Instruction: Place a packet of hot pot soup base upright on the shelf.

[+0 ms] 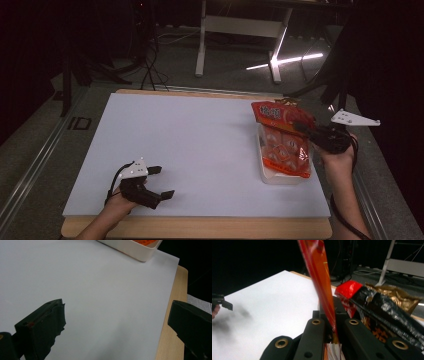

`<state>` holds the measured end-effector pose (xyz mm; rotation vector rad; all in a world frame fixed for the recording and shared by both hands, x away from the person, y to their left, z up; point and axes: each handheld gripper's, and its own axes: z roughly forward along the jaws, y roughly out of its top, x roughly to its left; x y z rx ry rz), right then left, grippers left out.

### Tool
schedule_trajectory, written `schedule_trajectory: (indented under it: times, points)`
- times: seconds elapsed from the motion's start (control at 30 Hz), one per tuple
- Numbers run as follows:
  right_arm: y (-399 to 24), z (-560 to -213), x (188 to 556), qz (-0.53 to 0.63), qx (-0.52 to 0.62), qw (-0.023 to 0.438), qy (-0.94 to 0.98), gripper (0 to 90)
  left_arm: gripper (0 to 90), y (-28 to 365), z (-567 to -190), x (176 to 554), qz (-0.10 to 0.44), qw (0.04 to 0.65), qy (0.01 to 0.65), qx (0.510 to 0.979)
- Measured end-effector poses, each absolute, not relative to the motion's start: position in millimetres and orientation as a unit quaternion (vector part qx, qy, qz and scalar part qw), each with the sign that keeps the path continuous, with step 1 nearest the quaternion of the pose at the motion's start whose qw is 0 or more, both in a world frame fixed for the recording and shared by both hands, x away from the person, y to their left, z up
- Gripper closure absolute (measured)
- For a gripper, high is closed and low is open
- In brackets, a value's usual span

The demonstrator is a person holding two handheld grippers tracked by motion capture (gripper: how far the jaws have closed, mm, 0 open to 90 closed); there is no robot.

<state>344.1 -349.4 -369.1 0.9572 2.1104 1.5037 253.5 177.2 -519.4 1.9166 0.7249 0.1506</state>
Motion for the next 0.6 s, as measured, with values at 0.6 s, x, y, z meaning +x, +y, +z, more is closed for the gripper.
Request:
schedule_trajectory:
  times: [0.6]
  points:
    - [-374.9, -394.7, 336.5, 0.509, 0.379, 0.202, 0.746, 89.8, 1.3, 175.9, -521.3, 253.4, 0.052, 0.515, 0.301, 0.801]
